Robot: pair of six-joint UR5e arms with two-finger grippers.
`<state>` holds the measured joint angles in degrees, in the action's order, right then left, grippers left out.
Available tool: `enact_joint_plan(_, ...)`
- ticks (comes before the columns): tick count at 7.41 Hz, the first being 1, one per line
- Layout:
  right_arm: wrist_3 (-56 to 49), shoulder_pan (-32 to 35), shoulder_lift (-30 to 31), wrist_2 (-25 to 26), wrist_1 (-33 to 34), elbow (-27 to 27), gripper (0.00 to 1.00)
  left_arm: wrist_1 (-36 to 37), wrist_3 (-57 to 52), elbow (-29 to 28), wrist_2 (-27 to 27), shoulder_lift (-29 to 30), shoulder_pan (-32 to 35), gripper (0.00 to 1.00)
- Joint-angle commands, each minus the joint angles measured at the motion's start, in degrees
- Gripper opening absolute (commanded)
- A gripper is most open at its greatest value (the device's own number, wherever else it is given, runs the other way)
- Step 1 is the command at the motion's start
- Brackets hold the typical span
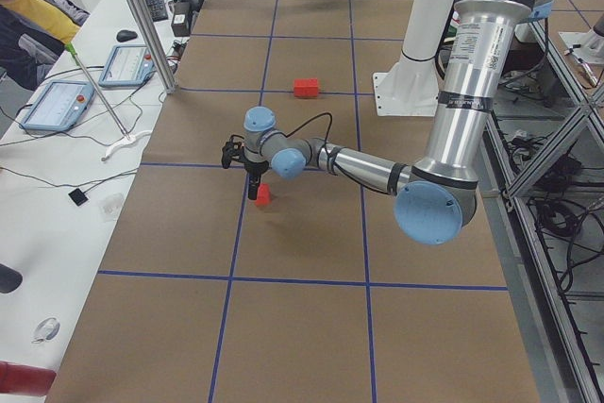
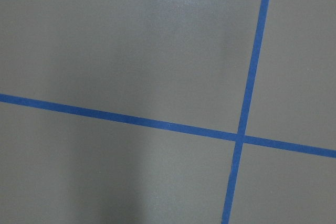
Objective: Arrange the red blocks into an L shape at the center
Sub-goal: 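Lower the left gripper onto the last red cube and grasp it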
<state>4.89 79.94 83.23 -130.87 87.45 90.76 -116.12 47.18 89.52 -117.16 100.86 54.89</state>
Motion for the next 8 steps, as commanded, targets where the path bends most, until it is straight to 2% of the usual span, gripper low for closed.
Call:
enact_joint_plan(1,0.0,0.0,0.0,0.0,-0.6,-0.1,0.99,-0.1,0.1,0.0,0.0,-0.4,-0.6,1.00)
enact_joint_plan(4,0.5,0.0,0.4,0.0,-3.2,-0.7,0.99,-0.1,-0.1,0.0,0.0,-0.4,-1.1,0.93)
enact_joint_plan(5,0.5,0.0,0.4,0.0,-3.2,-0.7,0.99,-0.1,0.0,0.0,0.1,-0.4,-1.4,0.85)
enact_joint_plan(6,0.5,0.0,0.4,0.0,-3.2,-0.7,0.99,-0.1,-0.5,-0.2,0.1,-0.5,-1.8,0.68)
enact_joint_plan(8,0.5,0.0,0.4,0.0,-3.2,-0.7,1.00,-0.2,-0.8,-0.9,0.1,-0.4,-2.2,0.67)
